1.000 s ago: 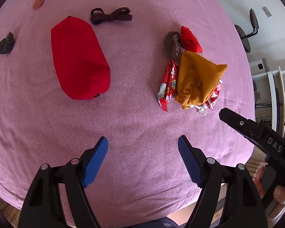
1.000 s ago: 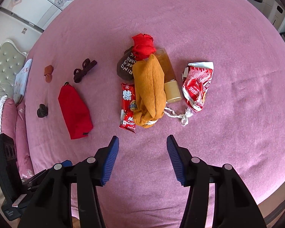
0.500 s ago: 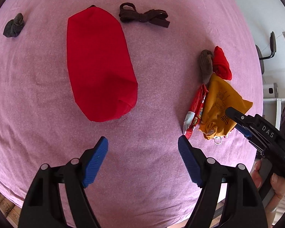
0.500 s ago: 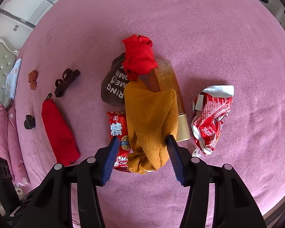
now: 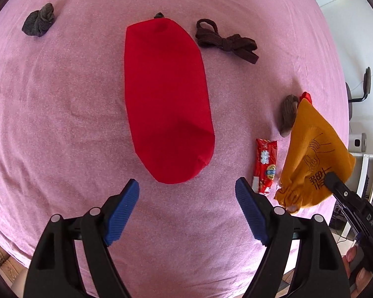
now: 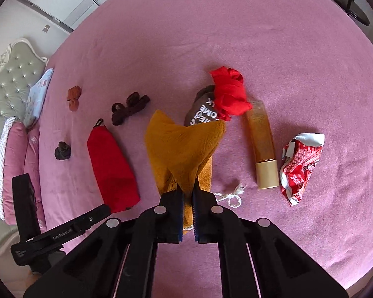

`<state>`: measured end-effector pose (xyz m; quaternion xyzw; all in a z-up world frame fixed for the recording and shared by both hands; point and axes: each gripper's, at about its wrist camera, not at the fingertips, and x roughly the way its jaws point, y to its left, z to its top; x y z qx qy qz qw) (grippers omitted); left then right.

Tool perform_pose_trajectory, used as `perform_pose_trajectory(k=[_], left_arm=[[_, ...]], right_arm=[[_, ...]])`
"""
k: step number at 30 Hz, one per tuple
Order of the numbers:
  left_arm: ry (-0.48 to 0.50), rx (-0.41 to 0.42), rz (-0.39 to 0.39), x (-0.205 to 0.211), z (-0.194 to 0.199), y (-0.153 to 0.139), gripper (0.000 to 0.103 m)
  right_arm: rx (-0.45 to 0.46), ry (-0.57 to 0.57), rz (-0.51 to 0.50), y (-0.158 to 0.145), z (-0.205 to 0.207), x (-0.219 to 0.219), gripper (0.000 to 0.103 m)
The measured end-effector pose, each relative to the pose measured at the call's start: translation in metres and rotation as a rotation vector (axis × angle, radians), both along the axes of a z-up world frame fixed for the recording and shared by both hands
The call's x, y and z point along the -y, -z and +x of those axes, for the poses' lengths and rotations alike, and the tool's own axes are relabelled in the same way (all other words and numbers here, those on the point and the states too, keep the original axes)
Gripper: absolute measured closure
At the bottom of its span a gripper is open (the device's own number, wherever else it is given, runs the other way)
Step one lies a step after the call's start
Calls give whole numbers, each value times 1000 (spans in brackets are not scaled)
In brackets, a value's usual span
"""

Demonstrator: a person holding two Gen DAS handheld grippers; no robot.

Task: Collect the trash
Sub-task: 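Grasp the orange bag with the right tool while the left tool grasps the red pouch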

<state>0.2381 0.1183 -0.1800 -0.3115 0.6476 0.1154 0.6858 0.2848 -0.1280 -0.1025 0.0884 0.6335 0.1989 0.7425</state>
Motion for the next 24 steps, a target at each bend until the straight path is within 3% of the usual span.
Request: perform_pose_trajectory(k=[8,18,20,24], left_arm=[[-63,-31,-22,-31,17,24,24],[-171,-98,-123,-67,43,70,20],[-181,-118,-126,-66,46,73,27],[-164,-125,-78,-60,49,70,55]], right_arm=[[-60,-98,35,20,5,-57,97],[-70,-107,36,29,20,-76,97],[-73,-101,33,30,21,-76,97],[-81,-88,26,32,20,-70,97]])
